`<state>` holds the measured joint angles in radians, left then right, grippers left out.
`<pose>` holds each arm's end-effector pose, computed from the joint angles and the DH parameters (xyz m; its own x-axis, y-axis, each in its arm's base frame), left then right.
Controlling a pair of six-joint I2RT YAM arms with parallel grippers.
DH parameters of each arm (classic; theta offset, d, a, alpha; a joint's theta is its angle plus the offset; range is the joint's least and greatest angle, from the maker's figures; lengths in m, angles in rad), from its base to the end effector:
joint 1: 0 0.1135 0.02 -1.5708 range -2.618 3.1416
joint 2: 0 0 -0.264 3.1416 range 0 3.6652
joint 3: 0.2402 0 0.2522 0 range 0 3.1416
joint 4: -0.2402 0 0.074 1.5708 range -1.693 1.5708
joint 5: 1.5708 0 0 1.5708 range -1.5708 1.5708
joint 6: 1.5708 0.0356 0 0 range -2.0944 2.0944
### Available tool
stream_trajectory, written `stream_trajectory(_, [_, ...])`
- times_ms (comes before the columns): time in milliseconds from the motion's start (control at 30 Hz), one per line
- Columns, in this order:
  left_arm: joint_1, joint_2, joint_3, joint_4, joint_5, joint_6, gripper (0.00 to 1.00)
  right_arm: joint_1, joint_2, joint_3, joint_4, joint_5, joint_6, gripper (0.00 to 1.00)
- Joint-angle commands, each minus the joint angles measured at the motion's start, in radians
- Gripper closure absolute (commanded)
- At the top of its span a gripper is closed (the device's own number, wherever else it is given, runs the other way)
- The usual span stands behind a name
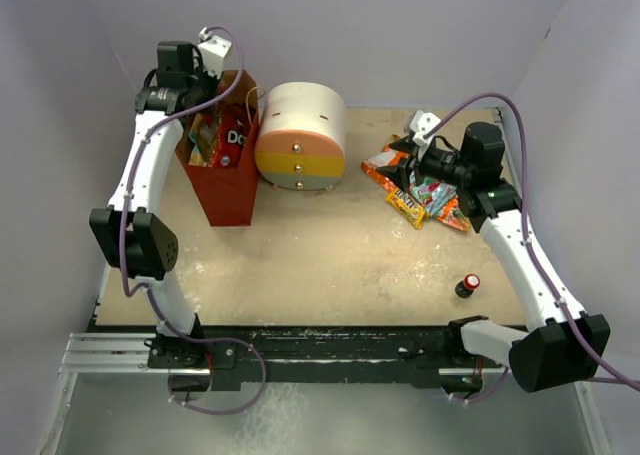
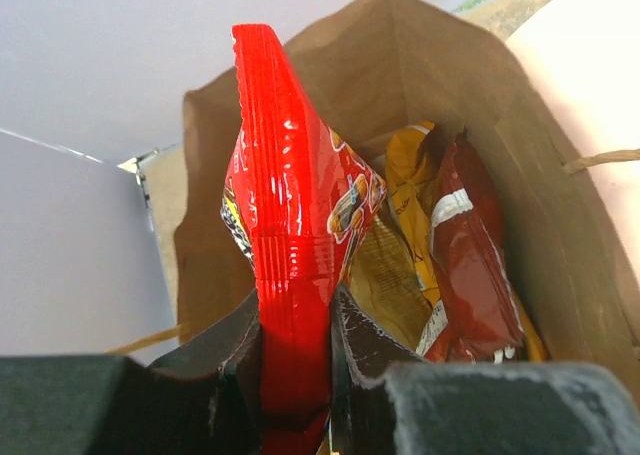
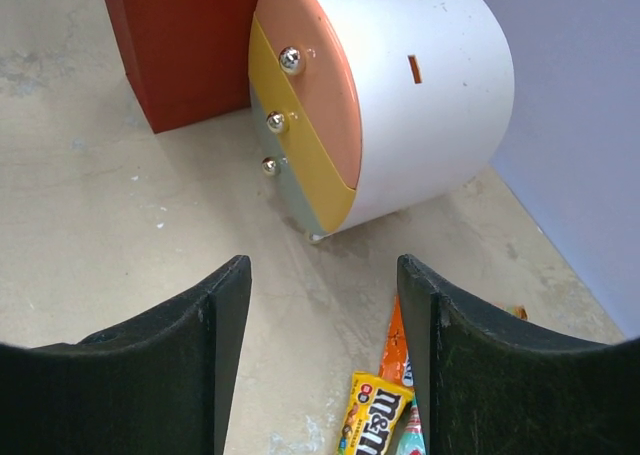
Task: Place the snacks into the paper bag
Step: Place the snack in the paper bag.
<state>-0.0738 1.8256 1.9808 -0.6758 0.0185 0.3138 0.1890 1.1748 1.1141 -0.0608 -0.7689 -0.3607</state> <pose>0.4132 -0.0312 0.4116 -0.4441 0.3423 -0.8280 0.2385 0.9360 0.2590 0.2558 0.0741 0.3900 0.1755 -0.2247 -0.9585 -0.8026 0.5311 -0.2715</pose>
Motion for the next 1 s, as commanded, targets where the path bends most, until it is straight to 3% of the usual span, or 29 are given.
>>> stream_trajectory(0, [0.018, 0.046, 0.064, 0.012, 0.04, -0.025, 0.73, -0.003, -0.028, -0.011, 0.052, 0.005, -0.012, 0.37])
stream_trajectory(200, [0.027, 0.083, 0.107, -0.035, 0.055, -0.031, 0.53, -0.003, -0.027, -0.018, 0.056, 0.003, -0.011, 0.36])
stream_trajectory(467, [0.028, -0.014, 0.087, -0.027, 0.098, -0.051, 0.33, -0.003, -0.023, -0.025, 0.062, -0.006, -0.012, 0.35])
stream_trajectory(733, [0.028, -0.175, -0.032, 0.006, 0.151, -0.06, 0.34, -0.003, -0.023, -0.03, 0.064, -0.012, -0.011, 0.34])
stream_trajectory(967, [0.028, -0.162, -0.064, -0.049, 0.309, -0.104, 0.37, -0.003, -0.02, -0.031, 0.067, -0.023, -0.012, 0.34])
